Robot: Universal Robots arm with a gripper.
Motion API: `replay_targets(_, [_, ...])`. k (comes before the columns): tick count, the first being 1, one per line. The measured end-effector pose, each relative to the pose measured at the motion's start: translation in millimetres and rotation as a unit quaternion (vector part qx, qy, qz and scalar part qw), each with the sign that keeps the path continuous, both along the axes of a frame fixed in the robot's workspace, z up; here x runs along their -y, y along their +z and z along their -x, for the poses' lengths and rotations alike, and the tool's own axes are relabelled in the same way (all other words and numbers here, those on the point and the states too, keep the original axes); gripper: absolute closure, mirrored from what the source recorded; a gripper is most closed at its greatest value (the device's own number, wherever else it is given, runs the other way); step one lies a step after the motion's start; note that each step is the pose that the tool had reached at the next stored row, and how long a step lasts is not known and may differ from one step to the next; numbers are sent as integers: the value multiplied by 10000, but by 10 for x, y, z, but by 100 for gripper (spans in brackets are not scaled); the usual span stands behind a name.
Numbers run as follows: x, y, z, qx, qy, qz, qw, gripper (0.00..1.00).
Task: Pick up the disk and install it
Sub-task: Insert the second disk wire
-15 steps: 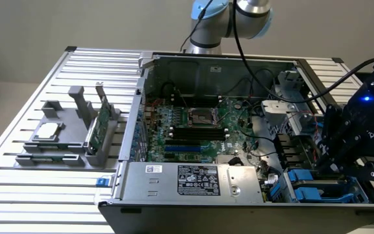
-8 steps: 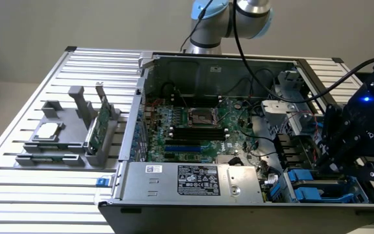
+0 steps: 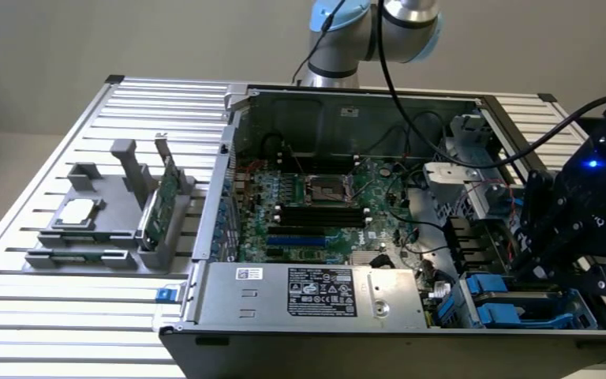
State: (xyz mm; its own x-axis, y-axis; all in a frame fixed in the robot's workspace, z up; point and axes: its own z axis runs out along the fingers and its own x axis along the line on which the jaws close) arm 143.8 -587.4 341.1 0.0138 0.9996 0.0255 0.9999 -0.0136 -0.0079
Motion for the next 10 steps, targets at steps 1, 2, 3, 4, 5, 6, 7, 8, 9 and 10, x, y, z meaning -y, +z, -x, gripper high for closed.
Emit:
replay_targets(1, [0, -3, 0, 0, 0, 0, 10000, 84])
replay_targets(2, [1, -5, 0, 0, 0, -1, 10000, 84])
replay_targets(3, [1, -8, 0, 0, 0, -1, 10000, 84])
replay_targets(4, [1, -11, 0, 0, 0, -1, 10000, 84])
replay_targets(5, [1, -14, 0, 0, 0, -1, 10000, 84])
replay_targets(6, [1, -18, 0, 0, 0, -1, 10000, 84])
replay_targets(7, [1, -22, 0, 0, 0, -1, 10000, 84])
replay_targets(8, [1, -26, 0, 0, 0, 0, 10000, 84])
replay_targets(9, [2, -29, 0, 0, 0, 0, 10000, 84])
replay_targets(10, [2, -32, 0, 0, 0, 0, 10000, 84])
